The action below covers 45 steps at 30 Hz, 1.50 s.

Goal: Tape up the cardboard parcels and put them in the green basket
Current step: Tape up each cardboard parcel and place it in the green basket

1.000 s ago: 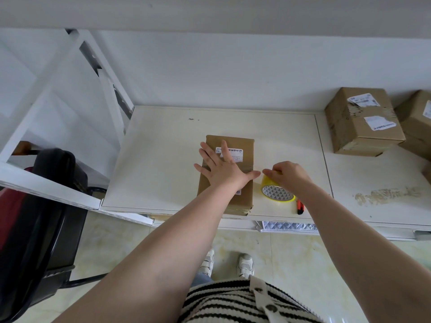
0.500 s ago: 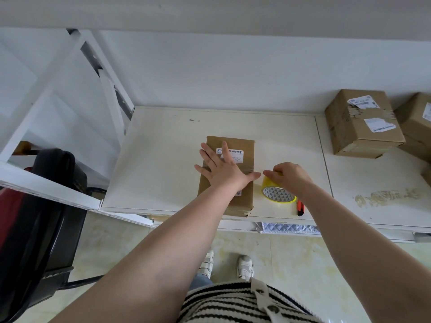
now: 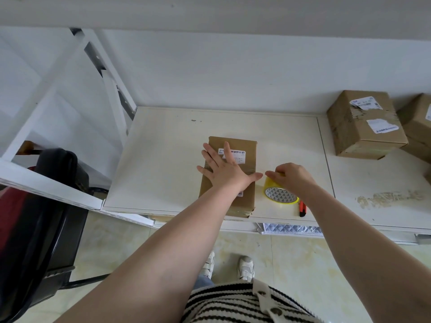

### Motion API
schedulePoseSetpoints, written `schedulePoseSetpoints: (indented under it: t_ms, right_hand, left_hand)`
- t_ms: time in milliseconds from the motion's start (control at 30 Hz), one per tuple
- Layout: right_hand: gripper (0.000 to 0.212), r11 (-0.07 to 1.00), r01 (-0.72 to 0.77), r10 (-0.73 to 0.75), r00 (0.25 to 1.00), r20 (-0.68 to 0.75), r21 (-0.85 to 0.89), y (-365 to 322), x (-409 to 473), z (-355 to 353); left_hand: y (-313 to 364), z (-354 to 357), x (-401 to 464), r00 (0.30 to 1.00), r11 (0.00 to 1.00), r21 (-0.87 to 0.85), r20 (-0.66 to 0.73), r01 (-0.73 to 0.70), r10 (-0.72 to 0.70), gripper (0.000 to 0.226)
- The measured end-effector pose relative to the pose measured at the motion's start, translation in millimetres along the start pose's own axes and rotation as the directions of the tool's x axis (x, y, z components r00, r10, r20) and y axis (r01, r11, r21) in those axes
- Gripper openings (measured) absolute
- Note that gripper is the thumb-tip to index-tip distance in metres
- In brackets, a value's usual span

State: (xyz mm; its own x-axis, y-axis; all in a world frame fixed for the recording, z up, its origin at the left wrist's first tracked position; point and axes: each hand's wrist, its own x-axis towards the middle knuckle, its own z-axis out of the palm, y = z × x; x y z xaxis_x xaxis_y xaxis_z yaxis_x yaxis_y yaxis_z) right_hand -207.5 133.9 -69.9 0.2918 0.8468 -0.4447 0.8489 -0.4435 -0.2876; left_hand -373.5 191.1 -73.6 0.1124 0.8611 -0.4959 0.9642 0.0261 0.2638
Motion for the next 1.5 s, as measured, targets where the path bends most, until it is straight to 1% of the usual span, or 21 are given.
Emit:
schedulePoseSetpoints:
  t_ms: [233,333,433,533,600,633,733,800,833,900,967,1033,1067,1133,1167,1233,1267,1333,1367,1433,1500]
  right_hand:
    - [0.042,0.999,-0.002,0.002,1.000,-0.004,-0.040,-4.4,0.7,-7.6]
    - [0.045,0.998,0.015,-0.017,1.000,-0.025,-0.059,-8.3,1.8,-13.1]
    - [0.045,0.995,0.031,-0.035,0.999,-0.041,-0.100,-15.4,3.3,-21.4]
    - [0.045,0.987,0.042,-0.054,0.996,-0.075,-0.153,-27.5,4.9,-39.5]
    - [0.044,0.978,0.062,-0.083,0.992,-0.098,-0.197,-38.6,5.6,-53.6]
    - [0.044,0.972,0.075,-0.102,0.988,-0.115,-0.221,-45.3,6.1,-59.8]
    - [0.047,0.951,0.105,-0.155,0.976,-0.156,-0.290,-67.9,5.4,-72.5]
    - [0.046,0.945,0.121,-0.178,0.970,-0.167,-0.304,-83.7,3.5,-74.7]
    - [0.046,0.951,0.132,-0.183,0.969,-0.165,-0.280,-90.8,2.4,-74.0]
    - [0.047,0.974,0.160,-0.184,0.972,-0.146,-0.162,-102.1,0.9,-71.9]
    - [0.042,0.978,0.202,-0.206,0.975,-0.082,-0.055,-109.2,-1.2,-72.7]
    - [0.035,0.970,0.236,-0.237,0.971,0.013,0.055,-113.0,-4.3,-76.6]
    - [0.033,0.963,0.246,-0.252,0.966,0.053,0.106,-114.6,-5.6,-78.1]
    - [0.032,0.956,0.257,-0.270,0.960,0.076,0.144,-117.4,-6.1,-78.6]
    - [0.032,0.955,0.262,-0.273,0.960,0.069,0.137,-119.7,-5.8,-78.5]
    - [0.036,0.953,0.280,-0.289,0.955,0.069,0.111,-126.4,-5.0,-78.1]
    - [0.040,0.950,0.300,-0.306,0.949,0.072,0.084,-130.0,-4.2,-77.6]
    - [0.049,0.942,0.335,-0.335,0.941,0.048,0.000,-134.9,-2.5,-77.2]
    - [0.054,0.938,0.344,-0.343,0.939,0.025,-0.048,-135.1,-1.9,-77.6]
    - [0.055,0.932,0.328,-0.335,0.942,-0.024,-0.153,-130.5,1.0,-80.4]
    - [0.052,0.936,0.276,-0.294,0.954,-0.055,-0.216,-120.2,4.9,-83.6]
  left_hand:
    - [-2.7,3.1,2.1,0.998,0.999,-0.045,-0.060,-0.018,0.015,0.138]
    - [-4.0,0.1,2.9,0.996,0.997,-0.080,-0.085,-0.017,0.010,0.138]
    - [-4.2,-7.4,4.6,0.996,0.988,-0.157,-0.090,0.007,-0.021,0.137]
    - [-6.1,-17.6,7.2,0.997,0.954,-0.298,-0.057,0.040,-0.059,0.136]
    - [-10.0,-23.5,7.9,0.998,0.893,-0.448,-0.015,0.041,-0.054,0.133]
    - [-12.7,-26.0,8.7,0.999,0.845,-0.534,0.001,0.032,-0.038,0.131]
    - [-27.9,-34.2,11.0,0.998,0.657,-0.754,0.047,0.005,0.046,0.128]
    - [-43.1,-39.6,11.8,0.984,0.529,-0.849,0.113,0.022,0.140,0.130]
    - [-51.3,-41.5,12.6,0.970,0.483,-0.874,0.160,0.052,0.185,0.128]
    - [-65.9,-45.5,15.0,0.938,0.430,-0.898,0.224,0.094,0.263,0.113]
    - [-75.2,-50.3,19.7,0.916,0.396,-0.911,0.255,0.120,0.309,0.083]
    - [-81.2,-56.6,25.4,0.904,0.364,-0.917,0.286,0.163,0.316,0.057]
    - [-83.0,-59.3,27.0,0.893,0.350,-0.917,0.310,0.191,0.325,0.047]
    - [-86.0,-61.8,25.9,0.869,0.351,-0.909,0.351,0.226,0.349,0.037]
    - [-86.7,-61.1,24.8,0.864,0.372,-0.901,0.361,0.224,0.352,0.039]
    - [-88.2,-57.7,22.1,0.875,0.395,-0.895,0.350,0.206,0.336,0.056]
    - [-89.7,-56.4,21.6,0.884,0.385,-0.901,0.334,0.198,0.328,0.059]
    - [-94.7,-55.7,22.6,0.894,0.358,-0.916,0.303,0.179,0.329,0.054]
    - [-98.1,-55.8,23.9,0.901,0.349,-0.921,0.292,0.175,0.320,0.058]
    - [-104.7,-55.2,28.3,0.919,0.349,-0.919,0.287,0.184,0.271,0.076]
    - [-108.0,-54.0,29.3,0.927,0.350,-0.917,0.285,0.190,0.243,0.079]
